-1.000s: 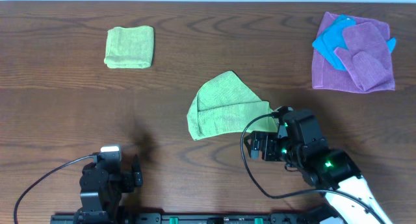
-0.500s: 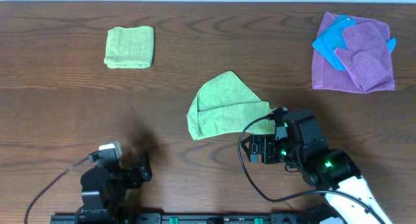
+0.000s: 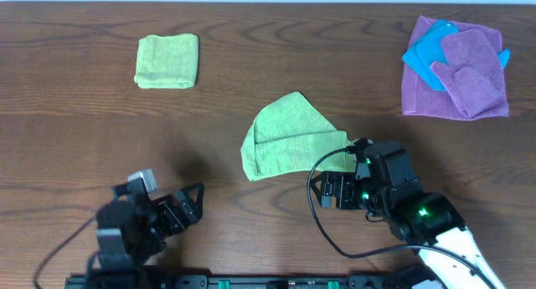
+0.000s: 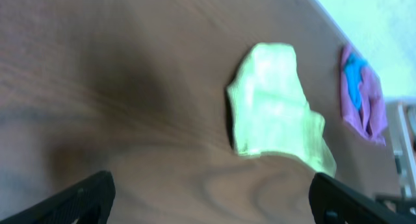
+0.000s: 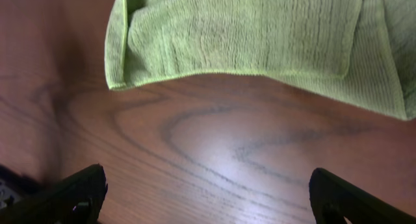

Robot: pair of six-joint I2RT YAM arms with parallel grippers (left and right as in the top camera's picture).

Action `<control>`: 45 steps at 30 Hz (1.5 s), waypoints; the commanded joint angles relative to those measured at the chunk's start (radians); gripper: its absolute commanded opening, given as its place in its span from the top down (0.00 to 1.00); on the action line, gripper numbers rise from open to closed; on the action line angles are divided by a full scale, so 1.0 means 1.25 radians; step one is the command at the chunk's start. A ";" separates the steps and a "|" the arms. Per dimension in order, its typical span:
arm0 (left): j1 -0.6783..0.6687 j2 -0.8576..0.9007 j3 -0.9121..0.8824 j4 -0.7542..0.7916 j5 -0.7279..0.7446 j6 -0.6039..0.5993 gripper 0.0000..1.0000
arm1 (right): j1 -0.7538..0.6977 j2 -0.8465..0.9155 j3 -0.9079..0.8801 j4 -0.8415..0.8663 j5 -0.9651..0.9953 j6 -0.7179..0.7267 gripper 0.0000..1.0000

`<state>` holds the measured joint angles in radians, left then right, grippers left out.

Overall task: Fold the cloth
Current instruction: 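Reach both grippers to opposite edges of the green towel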

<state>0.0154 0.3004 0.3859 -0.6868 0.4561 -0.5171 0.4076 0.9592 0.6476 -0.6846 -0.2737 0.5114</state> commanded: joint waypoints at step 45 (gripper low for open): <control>-0.537 1.375 0.851 -0.350 -0.389 0.025 0.04 | -0.325 0.249 0.004 0.264 -0.274 -0.192 0.01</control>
<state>-0.6563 1.9644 1.4418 -1.1179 0.0185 -0.4675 0.0048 1.2633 0.6476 -0.3569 -0.6193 0.2989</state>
